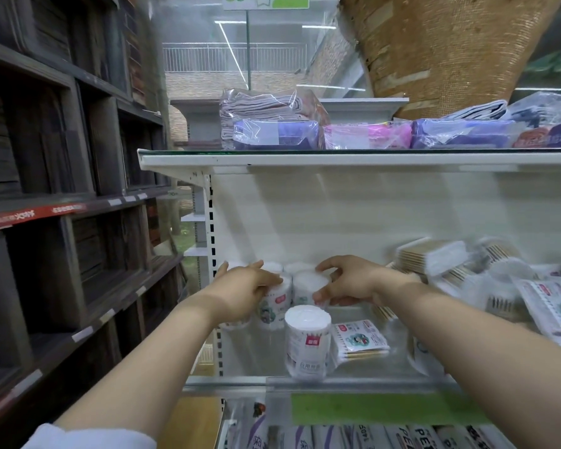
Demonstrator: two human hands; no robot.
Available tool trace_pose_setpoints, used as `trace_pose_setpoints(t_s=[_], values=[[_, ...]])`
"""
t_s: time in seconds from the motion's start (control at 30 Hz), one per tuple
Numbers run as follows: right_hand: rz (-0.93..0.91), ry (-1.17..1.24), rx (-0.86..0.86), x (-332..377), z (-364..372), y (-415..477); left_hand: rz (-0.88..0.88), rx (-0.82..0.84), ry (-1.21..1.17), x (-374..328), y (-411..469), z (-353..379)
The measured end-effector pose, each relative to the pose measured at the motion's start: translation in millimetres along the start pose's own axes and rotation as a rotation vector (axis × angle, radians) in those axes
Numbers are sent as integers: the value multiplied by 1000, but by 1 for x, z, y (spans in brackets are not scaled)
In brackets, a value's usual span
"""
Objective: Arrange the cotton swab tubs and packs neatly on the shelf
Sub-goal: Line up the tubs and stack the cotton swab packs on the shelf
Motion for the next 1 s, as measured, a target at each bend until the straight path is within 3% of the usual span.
trace_pose_setpoints(t_s=[0.3, 0.4, 0.47, 0.7, 1.0], values=[[-5, 35, -38, -2, 3, -1, -8, 61, -90, 6, -4, -12], [-16, 50, -53, -5, 6, -1, -45, -51, -203, 16, -8, -34], [-19, 65, -61, -7, 8, -1, -51, -87, -156, 19, -11, -45], [-6, 85, -85, -9, 9, -2, -142, 54, -73, 22, -20, -28], [1, 39, -98, 5, -9, -19, -146, -52, -139, 14, -26, -38]])
Point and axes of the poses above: each hand's wrist, its own y-axis towards the middle knuckle, its own z-axis out of the palm, x = y × z, the point moved 1 cm from there along y, towards the middle knuckle, and after that the axes turned 5 degrees about z, right-handed, at the moved point
